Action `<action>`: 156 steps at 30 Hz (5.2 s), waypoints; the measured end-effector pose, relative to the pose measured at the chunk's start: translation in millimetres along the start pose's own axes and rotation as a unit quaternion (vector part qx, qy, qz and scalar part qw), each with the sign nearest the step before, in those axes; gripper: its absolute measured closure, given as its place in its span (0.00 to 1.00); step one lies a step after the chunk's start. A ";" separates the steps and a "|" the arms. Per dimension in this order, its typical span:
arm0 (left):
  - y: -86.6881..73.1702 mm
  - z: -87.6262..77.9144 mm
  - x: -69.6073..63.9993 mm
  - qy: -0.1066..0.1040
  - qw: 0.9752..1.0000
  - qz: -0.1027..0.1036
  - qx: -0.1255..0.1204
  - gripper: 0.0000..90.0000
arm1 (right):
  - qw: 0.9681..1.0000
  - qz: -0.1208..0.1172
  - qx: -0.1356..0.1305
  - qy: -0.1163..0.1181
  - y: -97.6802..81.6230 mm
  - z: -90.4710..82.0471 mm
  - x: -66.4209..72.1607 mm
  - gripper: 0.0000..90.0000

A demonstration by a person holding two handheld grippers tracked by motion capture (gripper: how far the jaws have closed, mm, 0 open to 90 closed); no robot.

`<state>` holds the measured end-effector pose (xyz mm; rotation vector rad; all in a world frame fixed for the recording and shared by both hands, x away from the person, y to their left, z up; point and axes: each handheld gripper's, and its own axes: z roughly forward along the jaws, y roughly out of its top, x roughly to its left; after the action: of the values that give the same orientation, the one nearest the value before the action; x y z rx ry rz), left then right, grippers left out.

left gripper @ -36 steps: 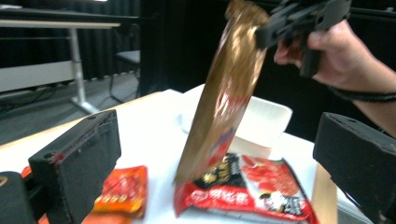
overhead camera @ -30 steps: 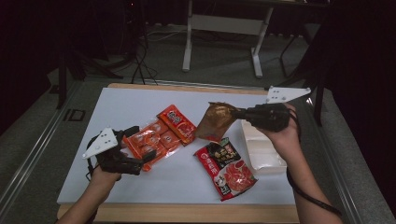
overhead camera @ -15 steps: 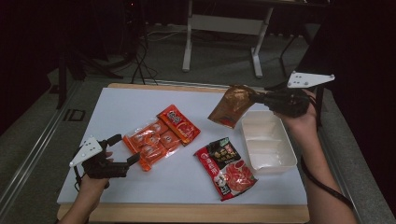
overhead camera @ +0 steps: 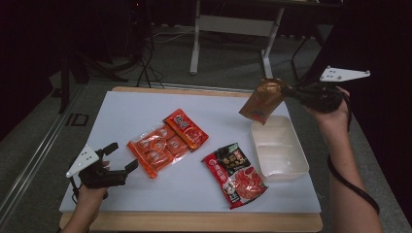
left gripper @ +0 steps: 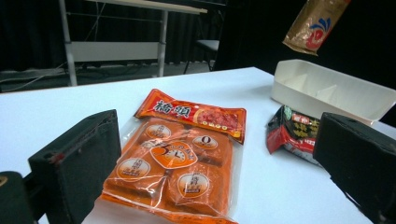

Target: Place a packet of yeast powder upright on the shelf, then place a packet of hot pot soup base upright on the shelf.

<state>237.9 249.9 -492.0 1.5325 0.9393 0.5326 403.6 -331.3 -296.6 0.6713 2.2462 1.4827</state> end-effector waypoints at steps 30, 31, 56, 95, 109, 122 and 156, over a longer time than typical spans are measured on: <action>-2.7 1.9 3.7 -0.003 1.000 -0.005 0.007 0.01 | 0.995 0.017 0.086 -0.055 -48.3 8.2 -65.1 0.98; -2.7 1.9 3.7 -0.003 1.000 -0.005 0.007 0.01 | 0.995 0.017 0.086 -0.055 -48.3 8.2 -65.1 0.98; -6.0 2.9 5.0 -0.006 1.000 -0.010 0.011 0.01 | 0.997 0.016 0.074 0.003 -77.5 51.2 -65.5 0.97; -4.5 12.3 -10.7 -0.045 0.999 0.013 0.026 0.02 | 0.994 0.069 -0.033 -0.074 -52.6 6.0 24.9 0.15; 0.9 26.9 -32.7 -0.096 0.993 0.016 0.072 0.06 | 0.994 0.057 -0.076 -0.048 -80.2 1.6 101.8 0.15; 9.5 51.1 -62.8 -0.142 0.981 0.010 0.130 0.38 | 0.993 0.080 -0.064 -0.049 -104.8 7.4 143.6 0.13; -28.6 185.9 -141.8 -0.151 0.931 0.082 0.321 1.00 | 0.993 0.087 -0.074 -0.043 -119.6 0.0 162.9 0.15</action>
<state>294.8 24.6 -530.7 2.2235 0.7814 0.0844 247.6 -278.3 -413.8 0.8841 2.0325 1.6493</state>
